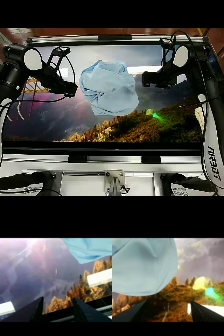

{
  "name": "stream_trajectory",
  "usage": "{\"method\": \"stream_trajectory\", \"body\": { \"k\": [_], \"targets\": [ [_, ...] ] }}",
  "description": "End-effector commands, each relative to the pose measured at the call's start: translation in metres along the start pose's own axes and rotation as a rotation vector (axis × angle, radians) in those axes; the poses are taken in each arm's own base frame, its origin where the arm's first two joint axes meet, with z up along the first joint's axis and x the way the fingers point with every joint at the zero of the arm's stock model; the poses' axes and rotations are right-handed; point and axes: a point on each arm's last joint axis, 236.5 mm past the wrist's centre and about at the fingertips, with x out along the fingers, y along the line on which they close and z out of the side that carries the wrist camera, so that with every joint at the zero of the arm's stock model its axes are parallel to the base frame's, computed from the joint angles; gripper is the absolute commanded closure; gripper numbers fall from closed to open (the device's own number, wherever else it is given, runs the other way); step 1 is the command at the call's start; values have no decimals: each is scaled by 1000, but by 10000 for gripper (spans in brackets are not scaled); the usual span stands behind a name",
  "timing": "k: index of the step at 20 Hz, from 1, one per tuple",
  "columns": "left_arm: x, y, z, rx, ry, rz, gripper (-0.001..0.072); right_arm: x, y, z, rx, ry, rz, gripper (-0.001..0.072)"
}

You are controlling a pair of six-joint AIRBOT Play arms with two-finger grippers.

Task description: Fold the shirts.

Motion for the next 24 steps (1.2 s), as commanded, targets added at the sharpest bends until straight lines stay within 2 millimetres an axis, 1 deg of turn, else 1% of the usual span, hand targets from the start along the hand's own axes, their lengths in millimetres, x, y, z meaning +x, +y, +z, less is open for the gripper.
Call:
{"method": "stream_trajectory", "body": {
  "k": [1,14,15,18,19,21,22,23,24],
  "targets": [
    [0,0,0,0,0,0,248,0,0,0,-1,1,0,70],
    [0,0,0,0,-1,0,248,0,0,0,-1,1,0,70],
    [0,0,0,0,0,0,247,0,1,1,0,-5,2,70],
    [0,0,0,0,-1,0,247,-1,5,24,1,-103,21,70],
    [0,0,8,0,-34,-2,248,-2,11,34,5,-142,45,71],
    [2,-5,40,-1,-160,-19,248,-6,24,48,19,-201,101,71],
    [2,-9,56,-4,-221,-38,248,-6,25,56,21,-238,108,70],
    [3,-14,65,-7,-254,-55,248,-5,26,65,31,-270,113,71],
    [5,-19,64,-12,-246,-80,247,-3,25,71,41,-291,113,70]
  ]
}}
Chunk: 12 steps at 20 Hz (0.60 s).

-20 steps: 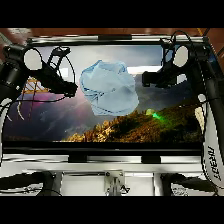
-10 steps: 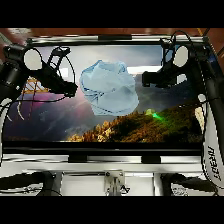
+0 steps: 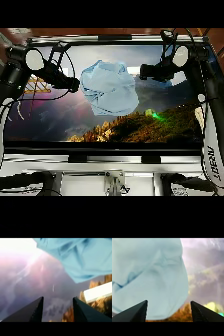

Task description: Fold the shirts.

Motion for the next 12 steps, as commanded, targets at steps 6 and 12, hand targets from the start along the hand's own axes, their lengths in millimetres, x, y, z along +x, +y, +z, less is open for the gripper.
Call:
{"method": "stream_trajectory", "body": {
  "k": [6,12],
  "targets": [
    [62,34,41,-65,-104,24,-13,90,-9,-8,81,51,4,35],
    [163,66,19,-382,28,-200,-13,162,-9,-13,344,84,154,35]
  ]
}}
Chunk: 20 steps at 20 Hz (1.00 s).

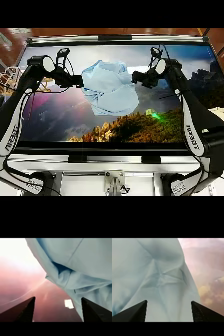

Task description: Fold the shirts.

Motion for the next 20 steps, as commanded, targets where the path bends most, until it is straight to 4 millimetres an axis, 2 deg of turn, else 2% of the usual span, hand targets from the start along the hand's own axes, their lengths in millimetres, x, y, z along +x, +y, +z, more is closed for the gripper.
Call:
{"method": "stream_trajectory", "body": {
  "k": [1,4,7,8,9,10,11,12,13,14,15,17,18,20],
  "targets": [
    [52,7,-3,-148,40,-140,-13,34,2,10,177,-14,118,35],
    [81,10,-2,-177,30,-155,-4,51,-5,2,207,19,118,35],
    [88,5,13,-198,-35,-194,7,66,-4,-6,242,48,140,35],
    [89,6,16,-202,-50,-192,107,71,-3,-8,257,56,149,35],
    [88,7,20,-204,-64,-190,282,74,-3,-10,270,64,156,35],
    [88,8,24,-206,-81,-188,394,78,-3,-13,279,74,157,36],
    [88,9,27,-208,-94,-186,424,80,-3,-16,289,87,162,43],
    [88,9,27,-209,-96,-186,472,82,-1,-19,299,99,170,130],
    [88,9,26,-208,-91,-187,631,82,0,-20,304,107,175,316],
    [86,7,24,-199,-81,-189,660,81,3,-22,313,116,186,538],
    [82,4,23,-160,-65,-196,660,78,7,-22,318,125,199,654],
    [57,-9,28,-5,-52,-217,662,58,14,-16,198,117,207,657],
    [33,-15,38,72,-74,-211,662,39,14,-11,116,110,189,657],
    [-29,-23,63,170,-164,-170,662,-16,10,-1,-30,98,117,657]
  ]
}}
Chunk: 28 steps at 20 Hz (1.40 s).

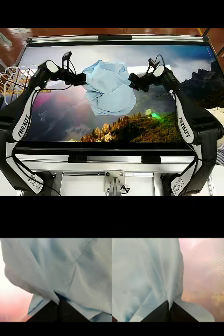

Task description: Fold the shirts.

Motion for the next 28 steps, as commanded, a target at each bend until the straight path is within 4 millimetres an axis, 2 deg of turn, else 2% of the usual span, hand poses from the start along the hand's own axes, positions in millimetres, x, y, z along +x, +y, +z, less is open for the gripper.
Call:
{"method": "stream_trajectory", "body": {
  "k": [1,2,4,6,7,8,10,12,14,15,16,17,18,19,20,21,22,23,25,26,28],
  "targets": [
    [-88,-37,35,205,-77,28,662,-83,10,-2,-228,22,-113,657],
    [-123,-53,42,239,-118,28,662,-120,15,-8,-268,25,-151,657],
    [-177,-80,36,284,-142,18,662,-182,24,-38,-315,67,-203,656],
    [-210,-95,4,311,-57,4,662,-226,29,-77,-339,141,-246,656],
    [-215,-97,-15,301,5,0,661,-239,30,-92,-350,161,-278,656],
    [-214,-95,-34,291,75,5,662,-245,29,-102,-363,163,-308,656],
    [-197,-82,-71,257,188,58,662,-240,14,-132,-382,207,-392,656],
    [-172,-67,-120,216,316,98,662,-228,-31,-178,-403,321,-532,656],
    [-142,-60,-179,172,431,99,662,-222,-90,-226,-345,413,-675,656],
    [-129,-57,-209,146,471,103,662,-214,-109,-254,-306,458,-675,656],
    [-118,-56,-233,119,499,108,662,-205,-118,-274,-275,477,-650,622],
    [-107,-57,-256,96,524,103,661,-194,-120,-288,-246,475,-607,458],
    [-98,-63,-272,81,544,80,647,-183,-113,-296,-237,469,-542,183],
    [-92,-70,-278,72,548,53,524,-177,-105,-292,-248,440,-498,119],
    [-88,-75,-273,69,521,40,296,-173,-95,-280,-270,391,-469,119],
    [-86,-75,-259,74,473,41,128,-172,-82,-258,-298,310,-443,119],
    [-86,-75,-241,73,417,42,93,-174,-67,-233,-326,214,-416,119],
    [-88,-74,-218,65,347,42,93,-179,-46,-199,-365,83,-383,119],
    [-96,-68,-161,46,177,50,94,-197,-3,-130,-413,-172,-320,119],
    [-100,-62,-137,35,115,56,94,-204,10,-102,-406,-247,-296,119],
    [-96,-48,-117,6,99,72,94,-200,18,-60,-372,-289,-287,119]
  ]
}}
